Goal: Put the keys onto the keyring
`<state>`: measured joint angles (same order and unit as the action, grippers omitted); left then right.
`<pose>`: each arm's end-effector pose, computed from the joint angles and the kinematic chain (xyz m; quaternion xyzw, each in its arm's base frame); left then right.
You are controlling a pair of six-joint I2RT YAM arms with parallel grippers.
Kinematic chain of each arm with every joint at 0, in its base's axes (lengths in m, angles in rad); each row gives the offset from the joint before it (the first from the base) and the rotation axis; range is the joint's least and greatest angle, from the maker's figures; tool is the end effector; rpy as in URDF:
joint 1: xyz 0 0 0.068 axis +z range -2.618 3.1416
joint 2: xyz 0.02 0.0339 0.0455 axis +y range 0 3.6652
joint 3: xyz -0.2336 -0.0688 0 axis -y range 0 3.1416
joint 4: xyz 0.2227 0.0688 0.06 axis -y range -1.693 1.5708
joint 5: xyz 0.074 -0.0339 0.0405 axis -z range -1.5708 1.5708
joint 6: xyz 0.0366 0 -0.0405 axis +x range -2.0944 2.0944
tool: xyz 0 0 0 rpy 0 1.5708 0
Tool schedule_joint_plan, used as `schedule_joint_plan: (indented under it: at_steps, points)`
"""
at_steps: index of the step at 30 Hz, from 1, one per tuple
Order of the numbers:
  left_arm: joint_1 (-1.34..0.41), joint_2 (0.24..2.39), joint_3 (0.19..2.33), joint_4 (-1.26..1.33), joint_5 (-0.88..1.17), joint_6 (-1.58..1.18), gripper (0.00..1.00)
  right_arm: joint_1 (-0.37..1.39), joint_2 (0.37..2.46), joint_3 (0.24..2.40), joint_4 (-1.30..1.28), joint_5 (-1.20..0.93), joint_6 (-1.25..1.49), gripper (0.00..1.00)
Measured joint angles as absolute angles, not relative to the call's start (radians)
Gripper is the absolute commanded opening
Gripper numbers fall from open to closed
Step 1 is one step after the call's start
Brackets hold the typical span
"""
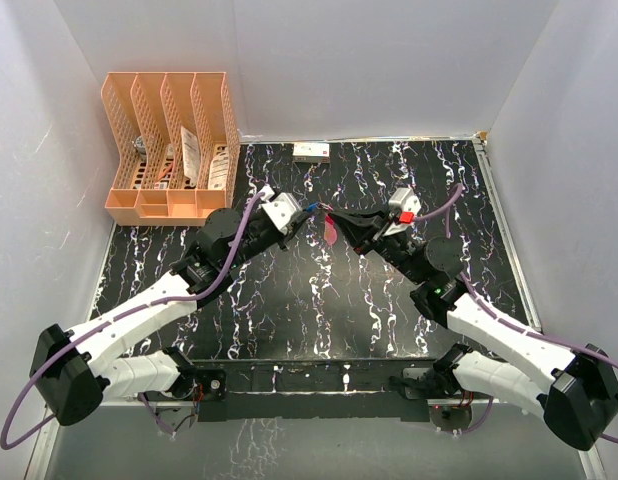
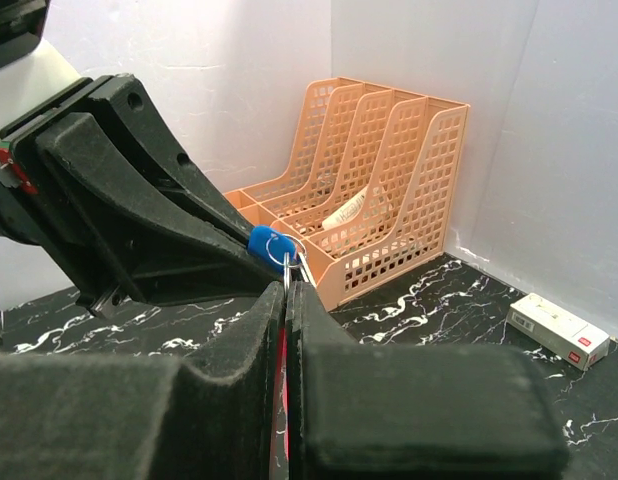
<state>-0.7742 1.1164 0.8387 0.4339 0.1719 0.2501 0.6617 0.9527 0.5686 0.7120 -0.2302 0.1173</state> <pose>0.1792 -0.1840 0.3372 0.3741 0.5323 -0.2501 0.7170 0.1664 0.1402 0.3114 -0.2454 0.5320 0.3685 0.7218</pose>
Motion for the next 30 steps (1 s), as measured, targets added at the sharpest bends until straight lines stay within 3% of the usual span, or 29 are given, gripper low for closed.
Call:
schedule_joint_plan:
  at_steps: [30]
  points:
    - [-0.773, 1.172, 0.888, 0.360, 0.142, 0.296, 0.00, 0.661, 1.036, 0.651, 0.637, -0.223, 0.103, 0.00]
